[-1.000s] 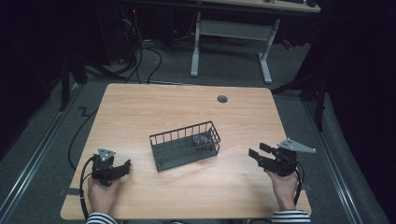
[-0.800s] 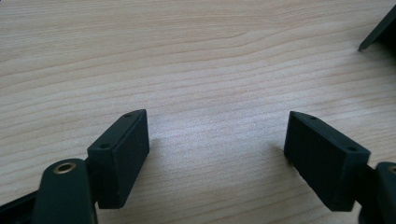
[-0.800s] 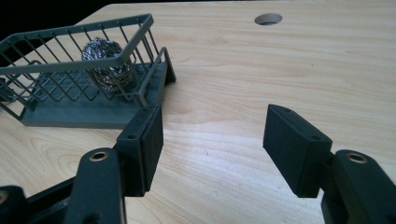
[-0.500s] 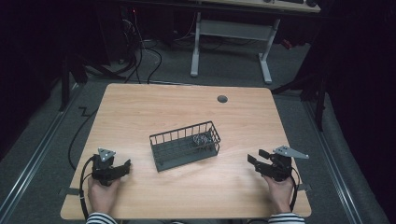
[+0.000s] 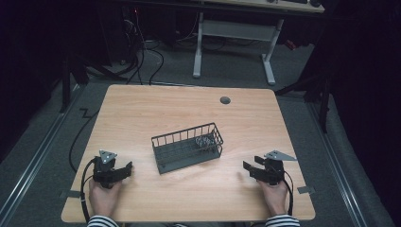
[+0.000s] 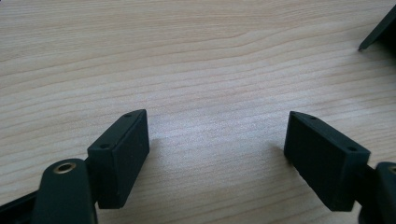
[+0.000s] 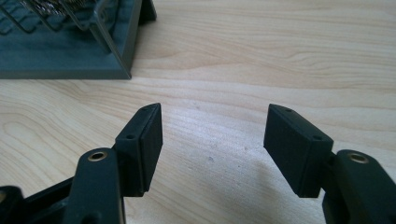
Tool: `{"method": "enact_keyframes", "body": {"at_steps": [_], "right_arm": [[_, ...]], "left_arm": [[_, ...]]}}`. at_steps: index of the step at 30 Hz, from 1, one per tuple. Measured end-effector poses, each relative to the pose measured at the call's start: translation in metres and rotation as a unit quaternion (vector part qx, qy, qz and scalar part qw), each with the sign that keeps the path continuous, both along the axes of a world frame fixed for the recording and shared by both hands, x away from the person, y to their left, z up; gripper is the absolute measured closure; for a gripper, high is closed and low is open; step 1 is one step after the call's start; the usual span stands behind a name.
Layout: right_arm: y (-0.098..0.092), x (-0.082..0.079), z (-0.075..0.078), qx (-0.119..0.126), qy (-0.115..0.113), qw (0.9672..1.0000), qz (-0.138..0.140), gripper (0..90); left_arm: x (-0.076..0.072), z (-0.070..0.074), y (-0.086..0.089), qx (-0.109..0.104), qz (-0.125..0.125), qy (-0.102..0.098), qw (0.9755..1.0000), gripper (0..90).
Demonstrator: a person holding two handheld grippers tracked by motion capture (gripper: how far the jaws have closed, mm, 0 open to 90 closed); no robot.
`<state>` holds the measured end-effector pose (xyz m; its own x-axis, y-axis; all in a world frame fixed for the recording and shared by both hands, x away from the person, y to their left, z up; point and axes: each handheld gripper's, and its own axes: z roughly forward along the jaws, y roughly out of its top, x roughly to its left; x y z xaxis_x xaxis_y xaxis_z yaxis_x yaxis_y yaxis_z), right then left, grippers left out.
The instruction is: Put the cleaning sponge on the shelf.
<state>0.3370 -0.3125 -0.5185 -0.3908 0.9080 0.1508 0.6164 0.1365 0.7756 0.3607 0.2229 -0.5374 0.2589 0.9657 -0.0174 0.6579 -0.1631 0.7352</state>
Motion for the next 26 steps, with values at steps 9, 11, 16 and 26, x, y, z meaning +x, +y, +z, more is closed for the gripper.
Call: {"method": "enact_keyframes", "body": {"at_steps": [9, 11, 16, 26], "right_arm": [[0.007, 0.004, -0.011, -0.035, 0.017, 0.9992, -0.003, 36.4], [0.008, 0.005, -0.012, -0.042, 0.018, 0.9989, -0.003, 36.3], [0.014, 0.004, -0.012, -0.079, 0.011, 0.9968, -0.004, 36.7], [0.018, 0.004, -0.012, -0.095, 0.008, 0.9954, -0.005, 36.0]], "left_arm": [[0.0, 0.0, 0.0, -0.001, 0.0, 0.0, 1.0, 22.4], [0.0, 0.0, 0.0, -0.002, 0.0, 0.0, 1.0, 22.4], [0.0, 0.0, 0.0, 0.0, -0.001, 0.001, 1.0, 22.5], [0.0, 0.0, 0.0, 0.0, -0.001, 0.0, 1.0, 22.5]]}}
